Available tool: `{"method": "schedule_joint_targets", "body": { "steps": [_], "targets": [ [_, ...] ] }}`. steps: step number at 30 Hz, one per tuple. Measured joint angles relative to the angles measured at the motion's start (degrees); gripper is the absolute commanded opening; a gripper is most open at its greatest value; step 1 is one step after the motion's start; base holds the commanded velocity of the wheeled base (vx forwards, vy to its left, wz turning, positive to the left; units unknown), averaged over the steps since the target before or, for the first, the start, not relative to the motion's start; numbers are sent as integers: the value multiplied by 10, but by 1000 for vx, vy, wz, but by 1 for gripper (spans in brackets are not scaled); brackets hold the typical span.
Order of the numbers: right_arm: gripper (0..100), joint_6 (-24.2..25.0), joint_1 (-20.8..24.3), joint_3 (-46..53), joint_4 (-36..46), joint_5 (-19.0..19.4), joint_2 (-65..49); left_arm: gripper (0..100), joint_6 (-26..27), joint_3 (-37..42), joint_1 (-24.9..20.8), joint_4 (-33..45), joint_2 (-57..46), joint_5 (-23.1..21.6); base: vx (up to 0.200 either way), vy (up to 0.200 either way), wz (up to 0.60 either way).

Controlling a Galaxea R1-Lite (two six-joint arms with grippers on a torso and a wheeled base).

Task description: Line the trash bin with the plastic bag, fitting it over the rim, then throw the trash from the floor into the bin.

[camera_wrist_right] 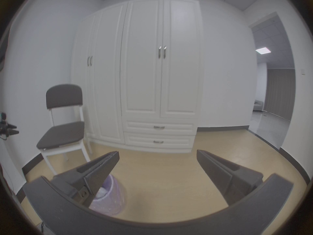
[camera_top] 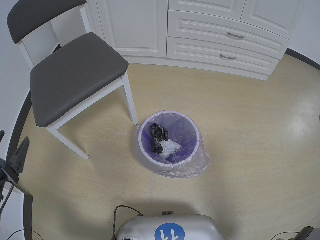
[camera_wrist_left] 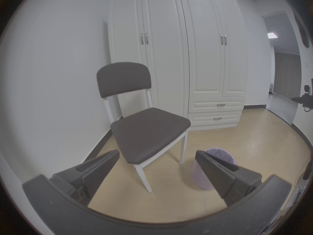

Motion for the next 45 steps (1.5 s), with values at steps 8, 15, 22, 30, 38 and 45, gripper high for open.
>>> {"method": "schedule_joint_targets", "body": {
  "steps": [8, 15, 22, 30, 38, 45],
  "targets": [
    [100, 14, -45, 14, 69, -7, -161, 100, -6, -7, 6, 85, -141, 24, 0, 0, 0],
    [100, 40, -69, 33, 110, -9, -282, 100, -7, -6, 19, 156, -237, 42, 0, 0, 0],
    [100, 64, -127, 81, 121, 34, -360, 100, -8, 7, 52, 202, -319, 45, 0, 0, 0],
    [100, 73, -139, 148, 174, 173, -390, 100, -28, 50, 86, 249, -385, 43, 0, 0, 0],
    [100, 72, -141, 159, 327, 188, -396, 100, -71, 121, 98, 264, -412, 46, 0, 0, 0],
    [100, 72, -141, 160, 366, 203, -397, 100, -92, 129, 100, 312, -418, 40, 0, 0, 0]
  ]
}}
